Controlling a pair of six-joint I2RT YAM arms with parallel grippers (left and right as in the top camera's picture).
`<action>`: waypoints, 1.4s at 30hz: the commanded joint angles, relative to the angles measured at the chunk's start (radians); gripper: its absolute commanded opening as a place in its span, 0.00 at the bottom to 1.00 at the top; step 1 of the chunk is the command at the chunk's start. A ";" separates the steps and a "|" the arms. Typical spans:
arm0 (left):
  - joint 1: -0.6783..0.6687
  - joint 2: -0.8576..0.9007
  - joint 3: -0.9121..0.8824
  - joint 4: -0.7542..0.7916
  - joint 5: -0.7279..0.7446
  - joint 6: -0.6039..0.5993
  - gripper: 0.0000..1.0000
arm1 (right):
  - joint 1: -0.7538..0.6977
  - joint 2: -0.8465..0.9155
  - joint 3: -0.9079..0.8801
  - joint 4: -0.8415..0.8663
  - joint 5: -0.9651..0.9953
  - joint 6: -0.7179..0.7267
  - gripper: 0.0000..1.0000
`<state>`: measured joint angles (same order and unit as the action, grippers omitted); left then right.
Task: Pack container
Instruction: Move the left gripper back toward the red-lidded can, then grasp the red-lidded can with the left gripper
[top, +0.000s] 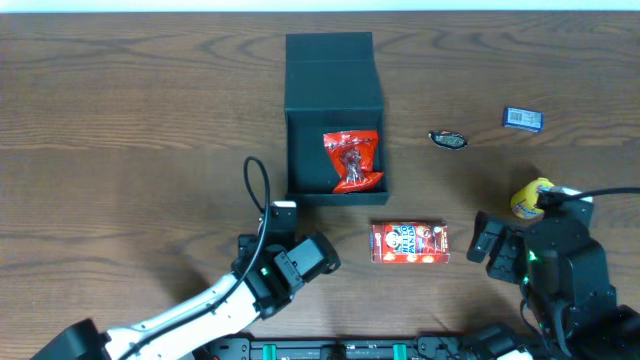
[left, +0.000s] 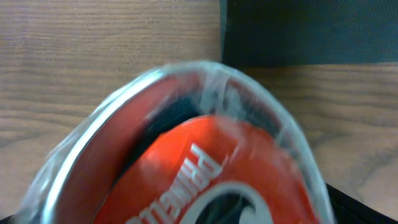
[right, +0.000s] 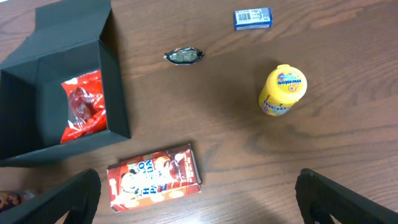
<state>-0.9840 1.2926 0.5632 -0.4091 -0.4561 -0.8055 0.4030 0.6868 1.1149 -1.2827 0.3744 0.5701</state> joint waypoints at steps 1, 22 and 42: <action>0.016 0.037 -0.004 0.023 -0.017 0.029 0.95 | 0.008 0.001 -0.003 0.000 0.019 0.005 0.99; 0.056 0.080 -0.005 0.100 -0.023 0.070 0.98 | 0.008 0.001 -0.003 0.001 0.019 0.005 0.99; 0.056 0.080 -0.005 0.108 -0.023 0.069 0.79 | 0.008 0.001 -0.003 0.000 0.019 0.005 0.99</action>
<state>-0.9329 1.3640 0.5629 -0.3023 -0.4564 -0.7391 0.4030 0.6868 1.1149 -1.2823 0.3752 0.5701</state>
